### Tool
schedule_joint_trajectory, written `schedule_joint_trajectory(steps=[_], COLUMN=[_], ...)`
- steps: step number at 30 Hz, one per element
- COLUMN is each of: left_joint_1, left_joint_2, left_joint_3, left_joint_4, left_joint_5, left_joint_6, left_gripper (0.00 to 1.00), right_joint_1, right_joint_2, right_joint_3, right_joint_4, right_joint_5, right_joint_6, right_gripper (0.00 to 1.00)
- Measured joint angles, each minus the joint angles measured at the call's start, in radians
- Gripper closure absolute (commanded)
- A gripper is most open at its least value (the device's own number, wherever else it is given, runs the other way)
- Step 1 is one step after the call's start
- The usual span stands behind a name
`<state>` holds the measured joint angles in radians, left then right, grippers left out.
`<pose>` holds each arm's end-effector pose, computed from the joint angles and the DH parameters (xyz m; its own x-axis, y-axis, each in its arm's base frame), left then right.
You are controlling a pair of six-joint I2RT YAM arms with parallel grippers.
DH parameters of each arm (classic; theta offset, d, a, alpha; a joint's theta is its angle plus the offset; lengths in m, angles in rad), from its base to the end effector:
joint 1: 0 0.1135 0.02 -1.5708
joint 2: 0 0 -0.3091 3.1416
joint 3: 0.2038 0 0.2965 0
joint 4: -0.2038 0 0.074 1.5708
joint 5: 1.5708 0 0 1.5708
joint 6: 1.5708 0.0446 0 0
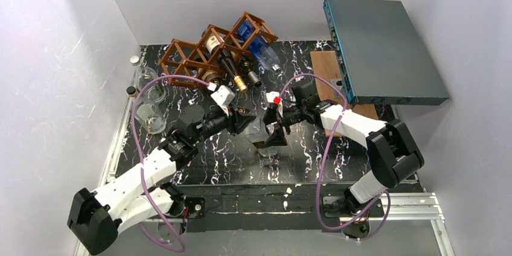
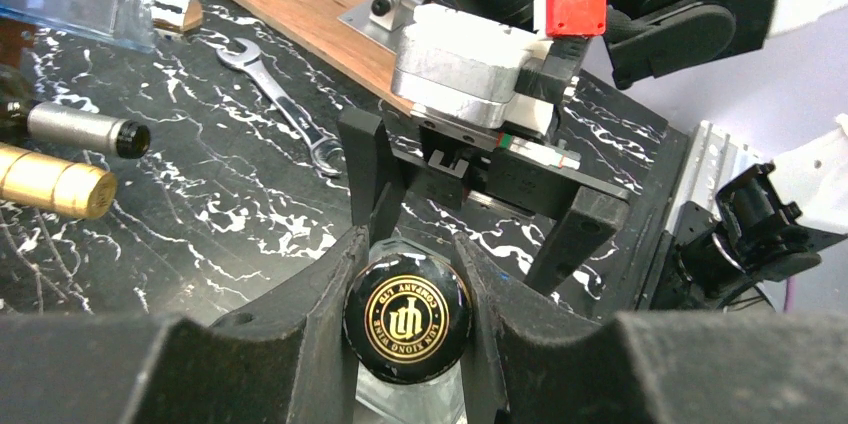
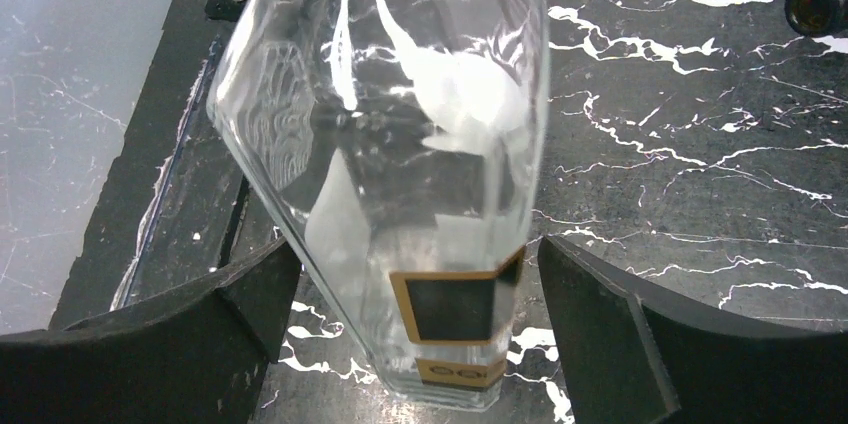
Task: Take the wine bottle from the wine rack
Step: Place the wine bottle at the center of the board.
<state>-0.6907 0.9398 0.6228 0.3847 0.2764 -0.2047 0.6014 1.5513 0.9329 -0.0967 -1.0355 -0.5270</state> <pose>0.1841 -0.1679 0.3375 -0.1162 -0.1577 -0.9806 0.8162 0.5475 -0.1847 0.2738 0.2344 0.2397 -0.0528 -0.3474 -0.9362 -0.9842 -0.1406 0.1077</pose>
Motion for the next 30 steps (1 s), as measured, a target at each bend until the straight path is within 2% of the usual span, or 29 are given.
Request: schedule_joint_trajectory(steps=[9, 14, 15, 16, 19, 22, 30], left_joint_1=[0.0, 0.027, 0.077, 0.111, 0.298, 0.45, 0.588], left_joint_2=[-0.078, -0.118, -0.117, -0.116, -0.089, -0.039, 0.083], left_joint_3=[0.073, 0.205, 0.246, 0.251, 0.253, 0.253, 0.278], left_joint_4=[-0.238, -0.545, -0.628, -0.642, -0.637, -0.553, -0.441], left_joint_5=[-0.063, -0.204, -0.246, -0.253, -0.282, -0.303, -0.296], left_joint_6=[0.11, 0.244, 0.271, 0.282, 0.276, 0.275, 0.254], left_gripper=[1.0, 1.0, 1.0, 1.0, 1.0, 1.0, 1.0], right_joint_1=[-0.01, -0.029, -0.037, -0.037, -0.041, -0.048, -0.056], right_joint_2=[0.0, -0.001, -0.01, -0.013, -0.025, -0.026, -0.026], right_joint_3=[0.0, 0.0, 0.0, 0.0, 0.0, 0.0, 0.0], right_joint_4=[-0.005, -0.031, -0.037, -0.038, -0.051, -0.066, -0.085], right_joint_5=[0.0, 0.0, 0.0, 0.0, 0.0, -0.001, -0.008], right_joint_6=[0.033, 0.003, -0.002, -0.005, -0.024, -0.035, -0.057], right_gripper=[0.02, 0.02, 0.02, 0.02, 0.02, 0.02, 0.02])
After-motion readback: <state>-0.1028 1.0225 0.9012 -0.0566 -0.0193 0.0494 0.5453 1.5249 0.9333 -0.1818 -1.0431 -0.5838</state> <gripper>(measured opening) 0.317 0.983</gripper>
